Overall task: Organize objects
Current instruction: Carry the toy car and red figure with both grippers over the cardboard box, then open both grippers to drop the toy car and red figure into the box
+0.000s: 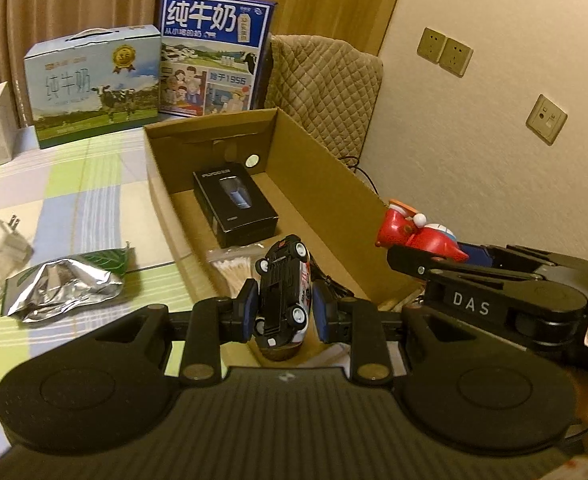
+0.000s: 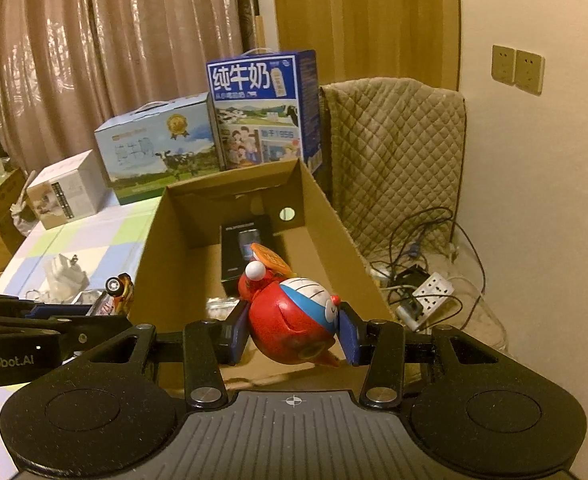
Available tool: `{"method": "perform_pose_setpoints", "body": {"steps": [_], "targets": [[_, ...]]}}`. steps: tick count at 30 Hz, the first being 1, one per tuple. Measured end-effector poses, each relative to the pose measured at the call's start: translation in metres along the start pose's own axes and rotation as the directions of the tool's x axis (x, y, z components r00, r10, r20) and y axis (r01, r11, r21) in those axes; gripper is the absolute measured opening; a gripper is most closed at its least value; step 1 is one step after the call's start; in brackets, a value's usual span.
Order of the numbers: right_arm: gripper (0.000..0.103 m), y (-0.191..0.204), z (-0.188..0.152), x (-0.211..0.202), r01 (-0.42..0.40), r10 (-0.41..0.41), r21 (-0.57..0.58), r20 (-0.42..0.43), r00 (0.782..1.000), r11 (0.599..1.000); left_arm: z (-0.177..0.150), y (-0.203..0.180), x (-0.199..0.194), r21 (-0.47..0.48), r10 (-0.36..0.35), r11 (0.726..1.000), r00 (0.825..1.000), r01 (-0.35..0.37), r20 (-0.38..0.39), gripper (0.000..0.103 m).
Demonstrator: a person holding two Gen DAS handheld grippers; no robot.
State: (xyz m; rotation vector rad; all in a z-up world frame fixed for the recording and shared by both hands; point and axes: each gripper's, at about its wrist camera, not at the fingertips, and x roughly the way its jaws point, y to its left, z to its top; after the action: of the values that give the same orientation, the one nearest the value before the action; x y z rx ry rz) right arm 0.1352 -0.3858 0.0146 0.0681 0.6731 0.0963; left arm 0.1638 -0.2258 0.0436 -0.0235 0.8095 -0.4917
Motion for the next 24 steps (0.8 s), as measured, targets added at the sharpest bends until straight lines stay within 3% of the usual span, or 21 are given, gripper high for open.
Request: {"method": "perform_pose_setpoints", "body": {"steps": [7,8,9,10,24], "targets": [[0.043,-0.008,0.003,0.013,0.007,-0.007,0.003,-0.012,1.000,1.000,0.008,-0.004,0.021,0.005,-0.008,1.000,1.000,0.008,-0.004,0.024],[0.043,-0.009,0.004,0.014,0.007,-0.007,0.002,-0.014,1.000,1.000,0.009,-0.003,0.025,0.001,-0.010,1.000,1.000,0.010,0.002,0.027],[0.043,-0.010,0.004,0.015,0.008,-0.008,0.003,-0.015,1.000,1.000,0.009,-0.003,0.027,-0.001,-0.007,1.000,1.000,0.007,0.002,0.040],[0.043,-0.011,0.003,0.015,0.009,-0.009,0.005,-0.016,1.000,1.000,0.010,-0.002,0.028,-0.002,-0.005,1.000,1.000,0.005,0.002,0.042],[0.043,-0.010,0.004,0.012,-0.005,0.005,0.011,-0.013,1.000,1.000,0.000,0.026,0.004,-0.022,0.072,0.997,0.997,-0.072,0.028,0.048]]}}
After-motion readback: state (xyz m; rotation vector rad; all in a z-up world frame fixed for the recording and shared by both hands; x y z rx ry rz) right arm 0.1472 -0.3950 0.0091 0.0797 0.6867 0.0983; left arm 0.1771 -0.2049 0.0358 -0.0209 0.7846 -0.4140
